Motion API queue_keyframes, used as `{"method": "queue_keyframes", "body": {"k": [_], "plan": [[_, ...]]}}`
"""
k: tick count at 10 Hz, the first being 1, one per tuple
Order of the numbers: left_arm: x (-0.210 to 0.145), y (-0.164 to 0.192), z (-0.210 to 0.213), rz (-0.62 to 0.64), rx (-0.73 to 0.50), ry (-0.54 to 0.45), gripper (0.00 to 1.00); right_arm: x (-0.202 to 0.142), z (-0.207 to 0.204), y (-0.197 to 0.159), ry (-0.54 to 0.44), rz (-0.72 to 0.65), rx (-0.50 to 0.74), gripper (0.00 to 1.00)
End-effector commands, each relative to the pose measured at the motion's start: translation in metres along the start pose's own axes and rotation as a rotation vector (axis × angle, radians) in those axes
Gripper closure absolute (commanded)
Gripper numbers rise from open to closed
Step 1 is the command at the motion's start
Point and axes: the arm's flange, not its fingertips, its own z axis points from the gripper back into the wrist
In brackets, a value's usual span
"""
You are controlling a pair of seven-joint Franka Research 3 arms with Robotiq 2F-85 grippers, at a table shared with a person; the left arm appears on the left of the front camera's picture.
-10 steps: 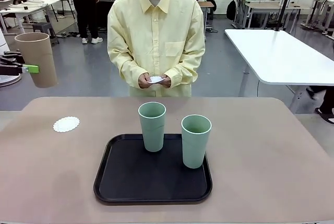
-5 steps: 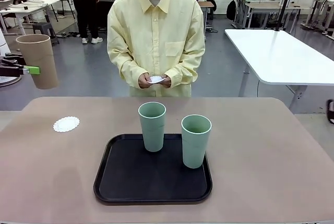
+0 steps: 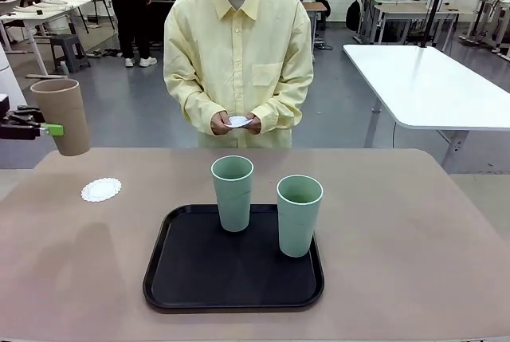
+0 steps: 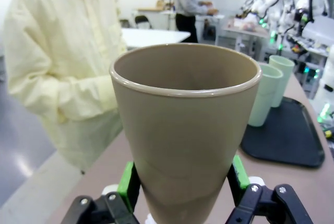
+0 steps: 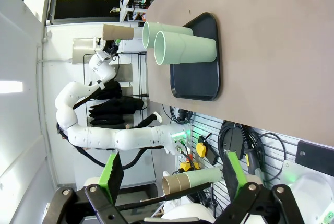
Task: Place coasters on the table and set cups on them.
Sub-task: Pick up one Reusable plastic cup and place it on a coaster set by the human.
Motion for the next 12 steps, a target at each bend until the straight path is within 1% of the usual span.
{"method": "queue_keyframes", "body": {"k": [1, 4, 6, 9, 12], "plan": [[-0.012, 0.007, -0.001, -0.010, -0.045, -0.034, 0.16, 0.001, 0.001, -0.001, -0.004, 0.017, 0.015, 0.00], [-0.043, 0.009, -0.017, -0.032, -0.106, -0.036, 0.16, 0.001, 0.001, -0.001, -0.004, 0.017, 0.015, 0.00], [-0.059, 0.015, -0.028, -0.032, -0.113, -0.023, 0.16, 0.001, 0.001, -0.001, -0.004, 0.017, 0.015, 0.00], [-0.077, 0.020, -0.042, -0.075, -0.137, 0.001, 0.16, 0.001, 0.001, -0.001, -0.004, 0.017, 0.015, 0.00], [-0.086, 0.022, -0.043, -0.094, -0.163, -0.015, 0.16, 0.001, 0.001, -0.001, -0.004, 0.017, 0.015, 0.00]]}}
